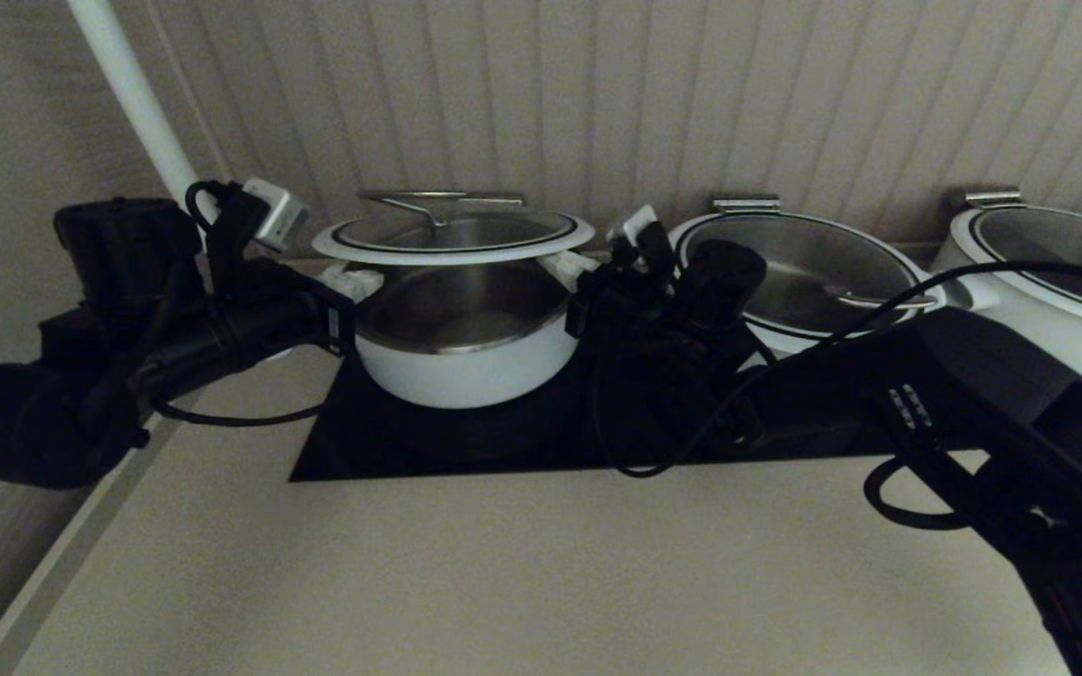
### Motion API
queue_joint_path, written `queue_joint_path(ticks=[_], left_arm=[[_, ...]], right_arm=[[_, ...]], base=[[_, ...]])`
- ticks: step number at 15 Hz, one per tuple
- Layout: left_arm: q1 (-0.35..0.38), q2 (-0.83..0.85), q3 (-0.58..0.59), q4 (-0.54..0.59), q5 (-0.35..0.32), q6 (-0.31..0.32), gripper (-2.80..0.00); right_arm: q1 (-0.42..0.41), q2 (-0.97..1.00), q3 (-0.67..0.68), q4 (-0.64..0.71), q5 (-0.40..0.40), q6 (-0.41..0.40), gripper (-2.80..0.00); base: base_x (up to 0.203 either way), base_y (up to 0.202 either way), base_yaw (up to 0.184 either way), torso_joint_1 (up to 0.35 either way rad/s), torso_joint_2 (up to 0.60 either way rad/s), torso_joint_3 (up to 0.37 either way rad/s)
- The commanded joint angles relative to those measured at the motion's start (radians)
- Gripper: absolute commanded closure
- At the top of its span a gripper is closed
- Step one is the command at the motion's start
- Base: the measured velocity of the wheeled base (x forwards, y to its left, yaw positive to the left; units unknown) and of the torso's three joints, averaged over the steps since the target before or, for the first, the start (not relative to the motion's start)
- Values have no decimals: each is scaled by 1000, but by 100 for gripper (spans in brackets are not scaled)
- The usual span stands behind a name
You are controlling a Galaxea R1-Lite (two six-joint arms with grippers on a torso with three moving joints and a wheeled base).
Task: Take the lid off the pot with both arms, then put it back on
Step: Open the pot lid completely
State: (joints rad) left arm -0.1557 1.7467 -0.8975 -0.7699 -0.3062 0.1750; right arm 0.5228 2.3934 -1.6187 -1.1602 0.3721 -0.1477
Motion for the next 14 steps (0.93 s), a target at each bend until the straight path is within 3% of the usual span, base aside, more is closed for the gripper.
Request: queue_joint_path(ticks=[1,14], left_arm=[[-2,24,-12,-5,-2,1,0],[-18,124,-176,-5,32,-6,0]], right_arm=[[-1,0,-1,-6,2,-1,0],[2,-3,-22,-4,5,-1,0]], base=[[0,0,0,0,0,0],[0,0,0,0,0,0]])
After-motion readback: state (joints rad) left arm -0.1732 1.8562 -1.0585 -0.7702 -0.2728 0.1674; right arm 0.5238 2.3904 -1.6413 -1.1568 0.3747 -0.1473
